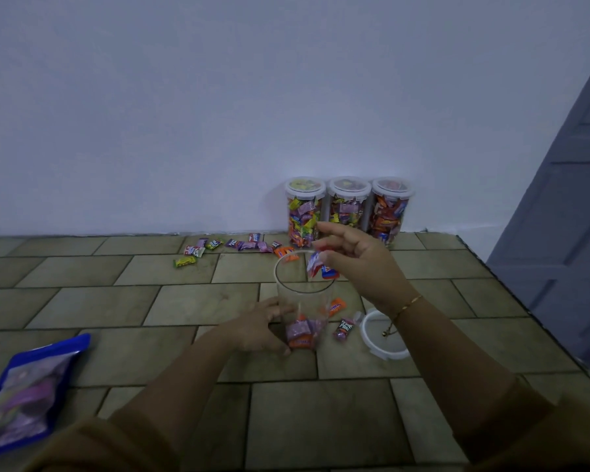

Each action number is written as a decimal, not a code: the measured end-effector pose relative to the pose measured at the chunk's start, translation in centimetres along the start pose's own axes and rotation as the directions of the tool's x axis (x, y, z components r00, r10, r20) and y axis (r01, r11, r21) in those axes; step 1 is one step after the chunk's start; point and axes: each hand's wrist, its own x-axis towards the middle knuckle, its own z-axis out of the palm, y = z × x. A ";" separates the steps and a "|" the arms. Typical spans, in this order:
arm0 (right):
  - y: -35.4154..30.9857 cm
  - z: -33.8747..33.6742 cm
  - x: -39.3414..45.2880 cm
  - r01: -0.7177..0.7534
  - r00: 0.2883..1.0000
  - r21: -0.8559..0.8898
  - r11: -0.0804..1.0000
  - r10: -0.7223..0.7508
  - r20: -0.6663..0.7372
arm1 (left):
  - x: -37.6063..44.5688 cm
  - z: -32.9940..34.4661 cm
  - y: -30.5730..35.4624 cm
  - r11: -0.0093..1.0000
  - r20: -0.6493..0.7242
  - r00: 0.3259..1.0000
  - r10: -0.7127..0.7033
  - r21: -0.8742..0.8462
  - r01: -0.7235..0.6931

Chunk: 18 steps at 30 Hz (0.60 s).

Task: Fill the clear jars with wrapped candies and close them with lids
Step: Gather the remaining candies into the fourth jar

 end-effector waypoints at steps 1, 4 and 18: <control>0.0 -0.1 -0.1 0.004 1.000 0.017 1.000 -0.004 -0.012 | 0.0 -0.1 0.0 1.000 0.006 1.000 0.000 -0.020 0.000; 0.1 -0.6 -0.1 0.011 0.996 0.066 0.998 -0.005 -0.089 | 0.2 -0.8 -0.2 0.986 0.004 1.000 -0.014 -0.164 0.014; 9.4 -0.8 1.1 -0.077 0.793 -0.798 0.598 0.522 0.314 | 4.6 -2.4 1.3 0.996 -0.448 0.890 -0.083 -0.011 0.087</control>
